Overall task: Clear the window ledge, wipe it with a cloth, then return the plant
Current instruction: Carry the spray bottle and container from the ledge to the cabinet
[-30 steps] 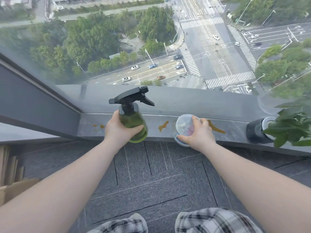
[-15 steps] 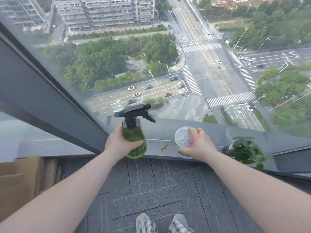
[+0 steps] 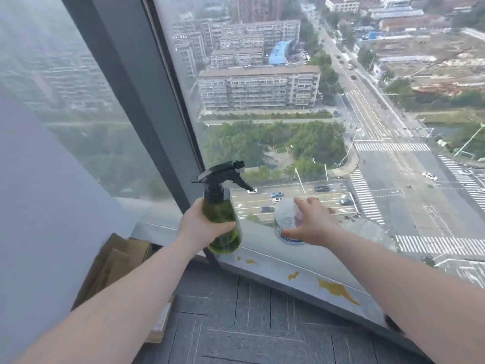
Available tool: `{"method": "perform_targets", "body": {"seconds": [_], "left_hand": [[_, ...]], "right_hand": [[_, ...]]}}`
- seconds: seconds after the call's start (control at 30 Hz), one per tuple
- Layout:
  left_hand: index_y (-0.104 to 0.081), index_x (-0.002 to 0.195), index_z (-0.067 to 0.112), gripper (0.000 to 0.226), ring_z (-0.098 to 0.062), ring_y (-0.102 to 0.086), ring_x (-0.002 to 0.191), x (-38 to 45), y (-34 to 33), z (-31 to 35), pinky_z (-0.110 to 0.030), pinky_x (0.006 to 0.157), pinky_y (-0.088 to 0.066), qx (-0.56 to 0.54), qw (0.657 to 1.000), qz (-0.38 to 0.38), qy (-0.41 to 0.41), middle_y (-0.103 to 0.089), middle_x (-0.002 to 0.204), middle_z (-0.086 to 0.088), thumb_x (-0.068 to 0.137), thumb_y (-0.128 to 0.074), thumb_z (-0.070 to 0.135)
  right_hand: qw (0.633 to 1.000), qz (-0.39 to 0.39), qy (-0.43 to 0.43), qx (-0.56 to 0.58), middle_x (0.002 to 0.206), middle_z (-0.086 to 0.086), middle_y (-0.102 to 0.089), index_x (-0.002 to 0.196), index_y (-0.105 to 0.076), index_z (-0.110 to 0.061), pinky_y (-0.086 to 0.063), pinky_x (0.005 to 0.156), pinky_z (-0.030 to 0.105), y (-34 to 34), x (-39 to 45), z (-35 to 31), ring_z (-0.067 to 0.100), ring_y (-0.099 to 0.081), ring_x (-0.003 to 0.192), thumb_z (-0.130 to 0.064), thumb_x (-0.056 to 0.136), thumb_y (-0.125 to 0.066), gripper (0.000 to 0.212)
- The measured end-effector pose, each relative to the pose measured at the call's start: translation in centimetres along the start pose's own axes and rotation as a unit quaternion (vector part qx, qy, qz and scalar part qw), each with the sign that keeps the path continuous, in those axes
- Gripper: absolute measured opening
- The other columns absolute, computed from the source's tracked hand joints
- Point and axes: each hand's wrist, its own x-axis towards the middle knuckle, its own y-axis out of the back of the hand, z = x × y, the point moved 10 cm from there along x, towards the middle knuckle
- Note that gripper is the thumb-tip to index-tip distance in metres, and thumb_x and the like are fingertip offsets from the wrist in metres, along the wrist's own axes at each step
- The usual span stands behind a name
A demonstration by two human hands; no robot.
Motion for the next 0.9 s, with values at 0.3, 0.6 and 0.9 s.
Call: {"method": "perform_targets", "body": {"seconds": [0.3, 0.6, 0.9], "left_hand": [[-0.059, 0.107, 0.024, 0.059, -0.020, -0.062, 0.098, -13.9, 15.0, -5.0, -0.038, 0.090, -0.051, -0.049, 0.984, 0.160, 0.069, -0.067, 0.102, 0.006, 0.058, -0.087, 0.041], [-0.058, 0.112, 0.026, 0.068, -0.018, -0.063, 0.097, -35.4, 30.1, -17.9, -0.040, 0.086, -0.054, -0.090, 0.922, 0.334, 0.171, -0.067, 0.105, 0.007, 0.053, -0.085, 0.046], [-0.060, 0.108, 0.026, 0.065, -0.017, -0.064, 0.095, -67.4, 40.6, -32.9, -0.040, 0.087, -0.055, -0.112, 0.840, 0.456, 0.271, -0.068, 0.102, 0.007, 0.053, -0.087, 0.046]], "right_hand": [[0.980, -0.034, 0.189, -0.055, 0.145, 0.009, -0.033, 0.147, -0.027, -0.027, -0.041, 0.100, 0.043, 0.3, -8.1, -16.7, 0.031, -0.040, 0.130, -0.057, 0.070, -0.071, 0.094], [0.929, -0.075, 0.346, -0.104, 0.138, 0.009, -0.040, 0.143, -0.034, -0.021, -0.045, 0.093, 0.038, -9.2, -22.5, -36.2, 0.029, -0.049, 0.120, -0.062, 0.067, -0.073, 0.095], [0.850, -0.134, 0.486, -0.151, 0.136, 0.006, -0.041, 0.144, -0.033, -0.026, -0.049, 0.089, 0.036, -26.3, -48.6, -53.0, 0.028, -0.051, 0.116, -0.063, 0.067, -0.073, 0.094]]}}
